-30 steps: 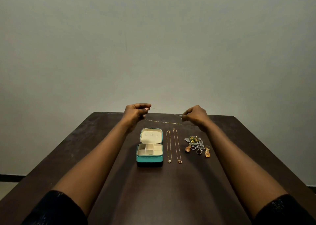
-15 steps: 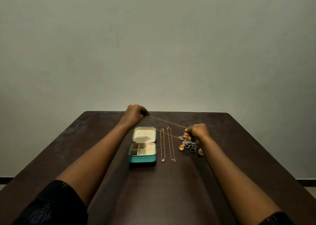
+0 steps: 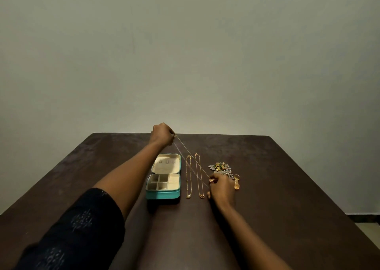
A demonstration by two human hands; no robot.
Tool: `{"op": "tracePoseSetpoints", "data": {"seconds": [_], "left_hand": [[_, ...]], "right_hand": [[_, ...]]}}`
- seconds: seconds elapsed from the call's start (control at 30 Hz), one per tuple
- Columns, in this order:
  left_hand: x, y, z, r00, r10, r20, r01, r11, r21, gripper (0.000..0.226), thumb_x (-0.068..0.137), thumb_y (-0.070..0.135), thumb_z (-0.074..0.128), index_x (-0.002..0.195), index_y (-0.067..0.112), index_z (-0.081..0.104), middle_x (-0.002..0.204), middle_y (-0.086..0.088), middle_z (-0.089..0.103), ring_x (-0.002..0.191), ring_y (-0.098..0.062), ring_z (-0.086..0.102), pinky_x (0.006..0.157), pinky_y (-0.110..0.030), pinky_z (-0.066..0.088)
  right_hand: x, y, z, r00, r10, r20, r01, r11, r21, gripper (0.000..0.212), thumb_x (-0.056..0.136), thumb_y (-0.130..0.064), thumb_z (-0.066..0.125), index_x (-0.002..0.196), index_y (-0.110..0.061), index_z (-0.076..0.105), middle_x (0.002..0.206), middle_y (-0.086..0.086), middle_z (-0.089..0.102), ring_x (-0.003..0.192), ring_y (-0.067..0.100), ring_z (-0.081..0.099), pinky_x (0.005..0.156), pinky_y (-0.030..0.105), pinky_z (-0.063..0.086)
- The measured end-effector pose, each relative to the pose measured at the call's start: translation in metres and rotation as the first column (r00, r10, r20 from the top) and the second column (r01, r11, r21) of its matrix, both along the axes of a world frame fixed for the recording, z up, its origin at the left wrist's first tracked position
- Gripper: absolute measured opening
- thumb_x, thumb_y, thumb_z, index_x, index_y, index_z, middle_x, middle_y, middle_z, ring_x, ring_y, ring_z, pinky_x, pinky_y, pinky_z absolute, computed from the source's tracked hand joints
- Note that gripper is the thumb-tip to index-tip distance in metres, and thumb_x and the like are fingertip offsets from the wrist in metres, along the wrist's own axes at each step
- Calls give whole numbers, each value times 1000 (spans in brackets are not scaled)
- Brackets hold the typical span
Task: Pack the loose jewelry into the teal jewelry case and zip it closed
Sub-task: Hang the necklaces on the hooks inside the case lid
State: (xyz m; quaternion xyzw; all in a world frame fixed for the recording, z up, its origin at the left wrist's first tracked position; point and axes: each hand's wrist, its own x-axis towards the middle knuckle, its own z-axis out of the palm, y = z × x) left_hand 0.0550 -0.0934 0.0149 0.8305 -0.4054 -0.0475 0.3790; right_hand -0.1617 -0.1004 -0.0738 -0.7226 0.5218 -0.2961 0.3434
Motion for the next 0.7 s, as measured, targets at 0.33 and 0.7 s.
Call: {"op": "tracePoseSetpoints", "data": {"seconds": [0.33, 0.7], "left_hand": [[-30, -69, -7, 983, -71, -167, 88, 991, 99, 10, 82, 5, 64, 84, -3, 69, 89, -17, 70, 85, -27, 67, 80, -34, 56], [-47, -110, -50, 969, -240, 63, 208, 924, 321, 20, 80, 15, 72, 99, 13, 69, 109, -9, 68, 101, -25, 64, 89, -42, 52]], "right_hand": [[-12, 24, -21, 986, 138, -93, -161, 936, -314, 50, 82, 3, 53, 127, -17, 58, 121, 1, 57, 103, 23, 62, 89, 35, 50], [-5, 19, -26, 974, 140, -181, -170, 972, -162, 35, 87, -4, 48, 119, -9, 61, 137, 2, 43, 107, 22, 59, 90, 27, 44]]}}
